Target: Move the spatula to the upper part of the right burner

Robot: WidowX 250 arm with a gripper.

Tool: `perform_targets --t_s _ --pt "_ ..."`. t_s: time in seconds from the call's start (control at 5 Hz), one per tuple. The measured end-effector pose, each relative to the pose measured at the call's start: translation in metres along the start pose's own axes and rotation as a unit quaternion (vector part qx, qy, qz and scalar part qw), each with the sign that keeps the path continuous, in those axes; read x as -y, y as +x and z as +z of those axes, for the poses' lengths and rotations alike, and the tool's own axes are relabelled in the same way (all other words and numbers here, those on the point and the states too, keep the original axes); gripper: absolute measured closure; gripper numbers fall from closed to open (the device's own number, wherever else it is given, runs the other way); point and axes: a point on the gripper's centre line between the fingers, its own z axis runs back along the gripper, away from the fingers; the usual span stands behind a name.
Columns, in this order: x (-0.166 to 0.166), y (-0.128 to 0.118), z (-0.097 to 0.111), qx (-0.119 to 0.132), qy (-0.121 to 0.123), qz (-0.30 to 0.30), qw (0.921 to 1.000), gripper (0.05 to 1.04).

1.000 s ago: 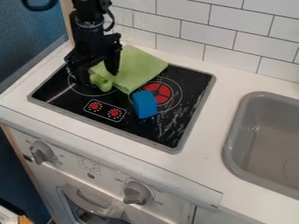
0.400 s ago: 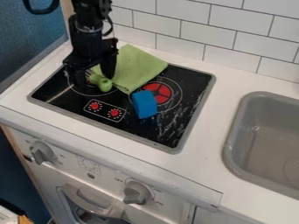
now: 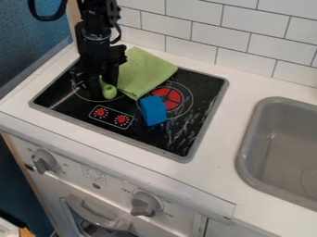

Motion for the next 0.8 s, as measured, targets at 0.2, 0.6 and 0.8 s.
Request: perform_targets --t_s 0.2,0.6,0.8 --pt "0.0 -0.001 0.0 -0.002 0.0 0.001 1.0 0.754" --pt "-0.007 -0.003 0.018 0.004 -0.013 -0.004 0.9999 0.754" --pt "-0.003 -0.009 0.044 0.012 -0.029 -0.024 0.9992 0.754"
